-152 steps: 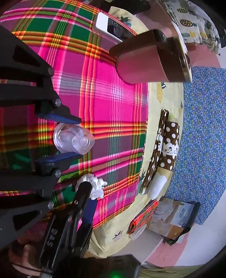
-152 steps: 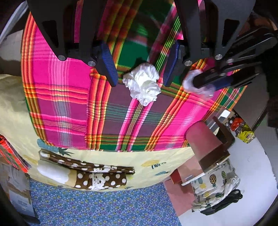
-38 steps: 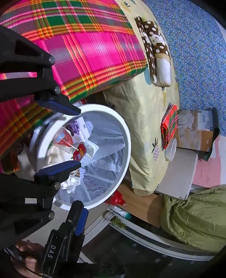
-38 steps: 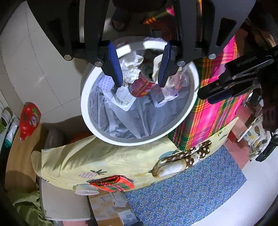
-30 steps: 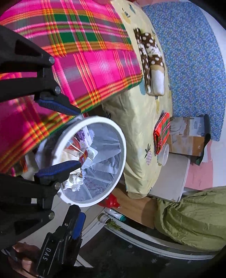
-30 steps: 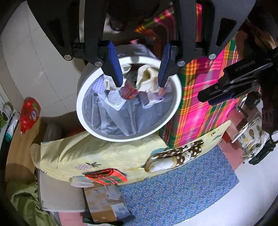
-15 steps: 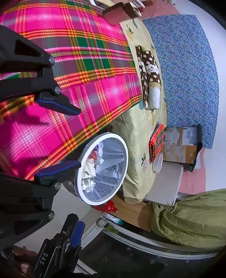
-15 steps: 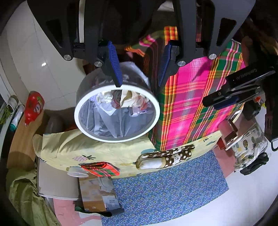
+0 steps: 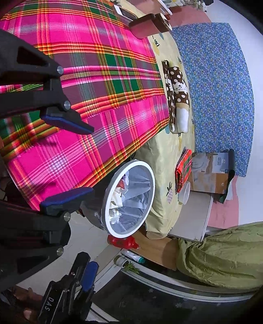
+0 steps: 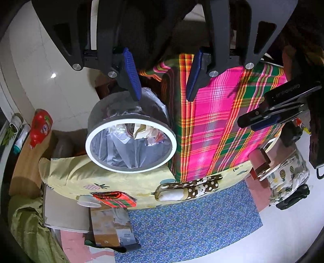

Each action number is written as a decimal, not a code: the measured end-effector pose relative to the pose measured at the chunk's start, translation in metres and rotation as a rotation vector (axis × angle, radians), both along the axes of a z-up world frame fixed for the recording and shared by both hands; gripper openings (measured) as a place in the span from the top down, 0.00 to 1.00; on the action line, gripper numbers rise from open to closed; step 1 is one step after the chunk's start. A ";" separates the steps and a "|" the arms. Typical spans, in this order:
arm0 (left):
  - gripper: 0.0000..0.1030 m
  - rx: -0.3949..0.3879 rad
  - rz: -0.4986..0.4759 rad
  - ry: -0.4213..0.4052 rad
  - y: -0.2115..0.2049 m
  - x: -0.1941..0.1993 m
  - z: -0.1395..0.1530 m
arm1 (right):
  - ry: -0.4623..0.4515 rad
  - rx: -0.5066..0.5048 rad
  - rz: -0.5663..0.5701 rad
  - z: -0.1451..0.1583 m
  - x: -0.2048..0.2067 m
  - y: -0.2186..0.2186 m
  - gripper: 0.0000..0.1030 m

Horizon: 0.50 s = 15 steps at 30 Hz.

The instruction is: Collect trash

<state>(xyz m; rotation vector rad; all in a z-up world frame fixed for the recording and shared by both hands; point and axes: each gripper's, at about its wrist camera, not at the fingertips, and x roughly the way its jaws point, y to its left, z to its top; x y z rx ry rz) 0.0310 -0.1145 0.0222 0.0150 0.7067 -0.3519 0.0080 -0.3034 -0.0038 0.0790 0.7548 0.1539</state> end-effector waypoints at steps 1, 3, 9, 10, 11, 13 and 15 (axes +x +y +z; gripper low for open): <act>0.46 0.000 0.000 0.000 0.000 -0.001 0.000 | -0.004 -0.004 0.000 0.000 -0.002 0.002 0.54; 0.46 0.001 0.000 -0.002 0.000 -0.003 0.000 | -0.012 -0.009 0.000 0.002 -0.004 0.003 0.54; 0.46 0.001 0.005 -0.004 0.001 -0.008 0.000 | -0.023 -0.016 -0.003 0.002 -0.008 0.007 0.53; 0.46 0.001 0.005 -0.005 0.001 -0.008 0.000 | -0.023 -0.015 -0.002 0.002 -0.008 0.007 0.53; 0.46 0.001 0.004 -0.005 0.001 -0.008 0.000 | -0.022 -0.014 -0.002 0.002 -0.008 0.007 0.53; 0.46 0.003 0.003 -0.005 0.002 -0.009 0.000 | -0.020 -0.013 -0.002 0.001 -0.009 0.008 0.53; 0.46 0.002 0.003 -0.004 0.002 -0.009 0.000 | -0.017 -0.012 -0.002 0.001 -0.009 0.008 0.53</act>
